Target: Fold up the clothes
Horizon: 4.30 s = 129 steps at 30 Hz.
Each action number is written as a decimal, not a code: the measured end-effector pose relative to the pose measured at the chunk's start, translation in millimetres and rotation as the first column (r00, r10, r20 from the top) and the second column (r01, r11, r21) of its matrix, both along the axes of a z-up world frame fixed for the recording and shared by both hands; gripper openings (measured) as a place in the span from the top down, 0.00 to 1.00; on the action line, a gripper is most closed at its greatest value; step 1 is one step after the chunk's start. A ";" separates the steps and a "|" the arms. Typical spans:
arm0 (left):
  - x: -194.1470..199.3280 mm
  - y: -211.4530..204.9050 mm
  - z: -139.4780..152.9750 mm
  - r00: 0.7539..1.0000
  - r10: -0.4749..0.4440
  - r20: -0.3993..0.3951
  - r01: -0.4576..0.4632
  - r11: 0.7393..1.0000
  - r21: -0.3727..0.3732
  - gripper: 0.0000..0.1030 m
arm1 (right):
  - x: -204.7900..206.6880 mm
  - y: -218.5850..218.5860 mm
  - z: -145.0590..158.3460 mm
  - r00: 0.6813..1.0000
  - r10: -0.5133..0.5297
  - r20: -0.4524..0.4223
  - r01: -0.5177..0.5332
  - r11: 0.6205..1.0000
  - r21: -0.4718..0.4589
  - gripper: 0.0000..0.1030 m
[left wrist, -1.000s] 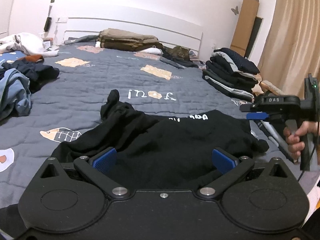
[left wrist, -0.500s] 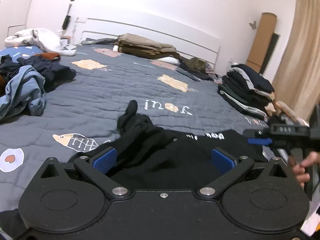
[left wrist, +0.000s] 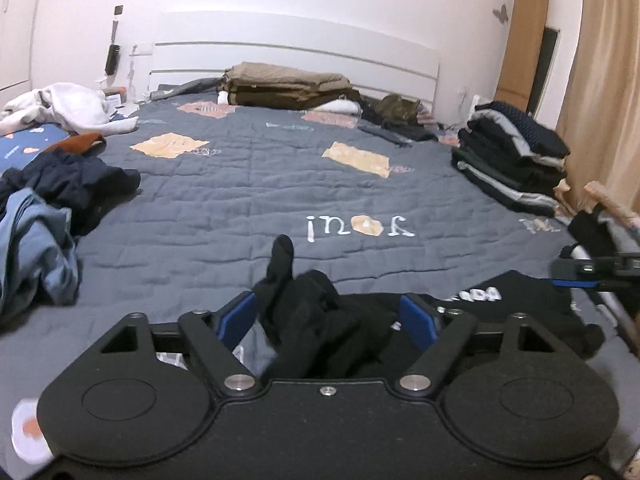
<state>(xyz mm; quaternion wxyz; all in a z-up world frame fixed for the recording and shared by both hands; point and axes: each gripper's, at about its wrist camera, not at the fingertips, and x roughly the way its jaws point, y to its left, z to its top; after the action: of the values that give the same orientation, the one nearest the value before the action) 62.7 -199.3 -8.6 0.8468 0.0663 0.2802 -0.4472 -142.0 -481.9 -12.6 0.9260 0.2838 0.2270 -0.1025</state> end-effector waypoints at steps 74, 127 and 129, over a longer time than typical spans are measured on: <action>32.8 -75.8 -21.5 0.994 -0.088 -0.067 0.097 0.983 0.153 0.26 | 10.7 -9.6 -1.4 1.000 0.007 -0.004 -0.007 0.999 0.041 0.51; -73.3 -28.4 -1.4 0.900 -0.433 -0.050 0.435 0.886 0.162 0.53 | 6.4 -9.0 5.3 0.996 0.080 -0.038 -0.078 0.996 0.046 0.51; -63.8 -45.5 -3.3 0.900 -0.435 -0.035 0.433 0.881 0.190 0.48 | 6.8 -8.4 5.4 0.996 0.083 -0.037 -0.081 0.996 0.046 0.51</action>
<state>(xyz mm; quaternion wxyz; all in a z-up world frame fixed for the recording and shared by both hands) -1.1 -244.8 -11.9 0.7159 0.2112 0.2964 -0.5959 -135.2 -490.3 -7.2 0.9183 0.2925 0.2586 -0.0649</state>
